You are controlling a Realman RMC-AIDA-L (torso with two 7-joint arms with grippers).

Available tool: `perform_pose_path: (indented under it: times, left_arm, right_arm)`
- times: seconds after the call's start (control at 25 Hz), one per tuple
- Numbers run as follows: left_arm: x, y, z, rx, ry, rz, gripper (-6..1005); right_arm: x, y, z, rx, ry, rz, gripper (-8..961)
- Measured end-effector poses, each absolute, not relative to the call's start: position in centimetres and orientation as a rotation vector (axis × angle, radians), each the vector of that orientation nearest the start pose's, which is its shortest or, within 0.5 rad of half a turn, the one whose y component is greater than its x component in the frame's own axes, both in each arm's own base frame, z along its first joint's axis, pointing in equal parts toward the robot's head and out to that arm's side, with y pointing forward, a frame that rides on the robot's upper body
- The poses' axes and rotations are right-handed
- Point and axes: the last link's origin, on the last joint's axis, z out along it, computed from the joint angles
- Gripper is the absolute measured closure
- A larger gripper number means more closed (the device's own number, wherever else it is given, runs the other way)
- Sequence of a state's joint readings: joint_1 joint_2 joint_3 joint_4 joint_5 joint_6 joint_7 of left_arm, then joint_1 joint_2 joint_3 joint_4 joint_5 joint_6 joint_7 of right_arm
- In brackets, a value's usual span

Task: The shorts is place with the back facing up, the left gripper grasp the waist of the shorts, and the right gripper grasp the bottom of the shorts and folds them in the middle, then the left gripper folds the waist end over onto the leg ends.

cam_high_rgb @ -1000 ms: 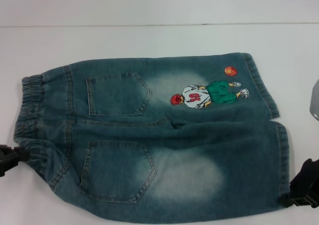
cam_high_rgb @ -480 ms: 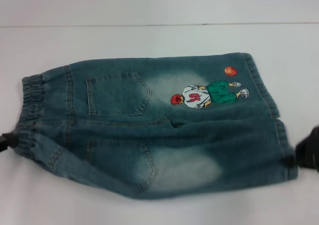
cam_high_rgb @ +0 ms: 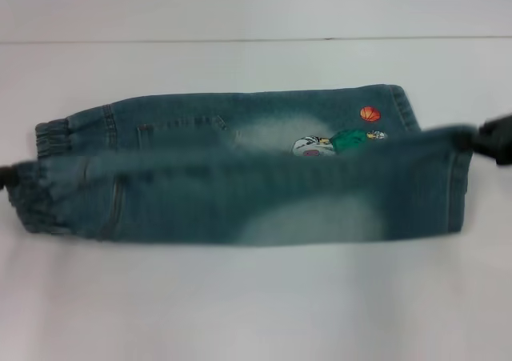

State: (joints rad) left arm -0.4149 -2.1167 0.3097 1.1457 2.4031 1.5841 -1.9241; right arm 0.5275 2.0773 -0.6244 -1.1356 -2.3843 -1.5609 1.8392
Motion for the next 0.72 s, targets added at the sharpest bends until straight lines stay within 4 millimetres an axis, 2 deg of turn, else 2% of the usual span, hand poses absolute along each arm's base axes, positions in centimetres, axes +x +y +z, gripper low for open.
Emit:
perform_pose_path:
  times: [0.12,0.28,0.48,0.72]
  left_arm:
    - [-33.7,31.2,10.4,-2.134,-1.221,-0.363,947]
    - [-33.1,32.9,8.9,-2.131,-1.177,-0.325,948]
    - [-32.2,35.2,7.0,-2.138,-1.134,-0.295,950]
    - [-31.1,37.3,6.4,-2.121,-1.086,-0.290,951]
  right_arm:
    - [27.7,36.5,8.5,-2.423,0.862,0.220,931]
    - [27.9,38.1,7.9,-2.330,0.864,0.268,931]
    - [27.3,40.1,6.3,-2.303,0.828,0.241,931]
    - [26.2,42.2,5.0,-2.278,0.801,0.221,932]
